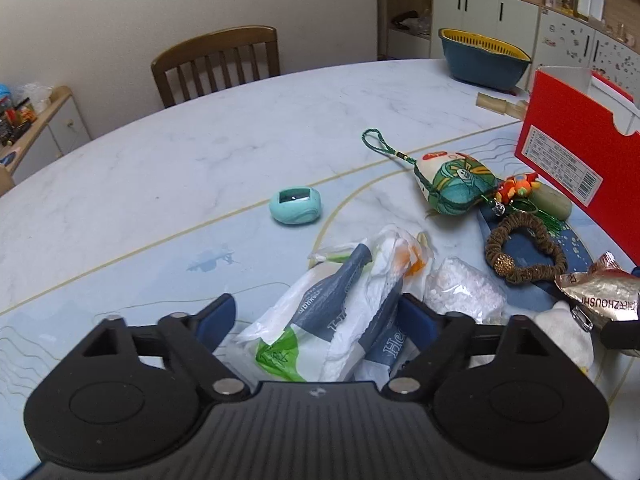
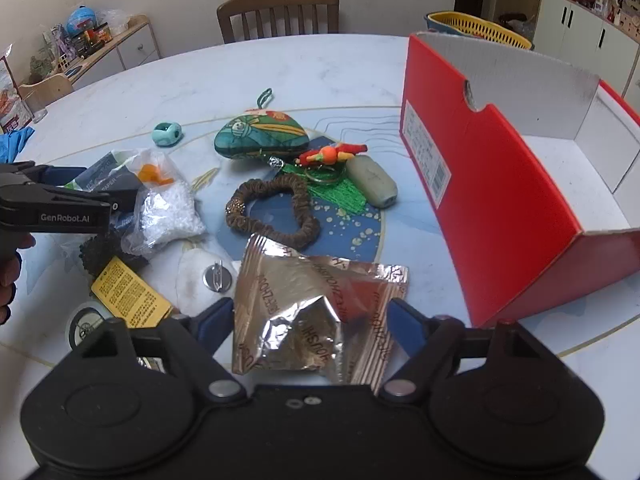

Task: Organize objects
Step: 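Reach the left tool to the white plastic bag while the right tool reaches the silver foil packet, then grasp the plastic bag with the left tool while the right tool grasps the foil packet, then carry both items over the red shoebox and open both tools to drop them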

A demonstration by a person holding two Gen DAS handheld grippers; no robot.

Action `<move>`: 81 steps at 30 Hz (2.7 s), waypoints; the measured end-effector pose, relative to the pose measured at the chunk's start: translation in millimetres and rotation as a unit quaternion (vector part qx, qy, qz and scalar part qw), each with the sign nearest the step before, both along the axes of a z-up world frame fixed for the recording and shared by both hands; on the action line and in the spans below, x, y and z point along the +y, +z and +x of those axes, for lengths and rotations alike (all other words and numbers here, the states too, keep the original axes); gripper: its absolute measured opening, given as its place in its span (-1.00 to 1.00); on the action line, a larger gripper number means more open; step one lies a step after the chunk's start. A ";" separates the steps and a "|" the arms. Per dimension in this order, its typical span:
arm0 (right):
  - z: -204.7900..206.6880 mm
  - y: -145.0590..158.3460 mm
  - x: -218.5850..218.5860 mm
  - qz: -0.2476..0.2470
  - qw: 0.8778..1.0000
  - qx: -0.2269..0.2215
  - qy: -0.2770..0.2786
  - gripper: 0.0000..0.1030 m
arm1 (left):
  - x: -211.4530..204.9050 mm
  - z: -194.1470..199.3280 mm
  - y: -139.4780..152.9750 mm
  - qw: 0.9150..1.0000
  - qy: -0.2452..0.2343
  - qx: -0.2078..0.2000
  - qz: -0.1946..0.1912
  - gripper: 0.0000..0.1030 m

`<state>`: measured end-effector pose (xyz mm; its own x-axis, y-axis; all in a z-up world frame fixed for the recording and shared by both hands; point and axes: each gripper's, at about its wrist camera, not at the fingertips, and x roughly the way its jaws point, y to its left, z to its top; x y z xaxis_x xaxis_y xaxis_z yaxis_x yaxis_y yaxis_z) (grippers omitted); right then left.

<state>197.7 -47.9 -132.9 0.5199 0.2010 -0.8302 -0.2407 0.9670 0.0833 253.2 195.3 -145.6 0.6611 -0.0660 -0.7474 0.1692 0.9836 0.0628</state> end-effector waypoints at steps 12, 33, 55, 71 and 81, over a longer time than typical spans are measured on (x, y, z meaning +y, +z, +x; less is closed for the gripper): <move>1.3 5.8 -5.2 0.013 1.000 0.010 -0.004 0.13 | 4.0 -1.4 2.6 0.999 -0.016 0.011 -0.039 -0.13; -17.7 50.1 -18.1 0.029 0.999 -0.023 0.010 -0.15 | -2.2 -19.8 59.3 0.999 -0.001 0.010 -0.041 -0.51; -1.5 132.3 -83.9 0.048 0.994 -0.088 -0.031 -0.15 | -101.0 -8.2 148.6 0.993 -0.093 0.002 -0.069 -0.51; 36.4 119.6 -197.2 0.062 0.994 -0.089 -0.014 -0.15 | -243.6 18.2 143.2 0.994 -0.100 0.016 -0.038 -0.51; 65.0 107.1 -251.5 0.058 0.994 -0.088 0.002 -0.15 | -317.0 44.7 133.1 0.994 -0.106 0.032 -0.023 -0.51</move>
<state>262.7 -299.3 -25.8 0.6544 0.2918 -0.6976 -0.2645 0.9526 0.1503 297.9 -121.7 -12.6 0.5804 -0.2342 -0.7799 0.3745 0.9272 0.0002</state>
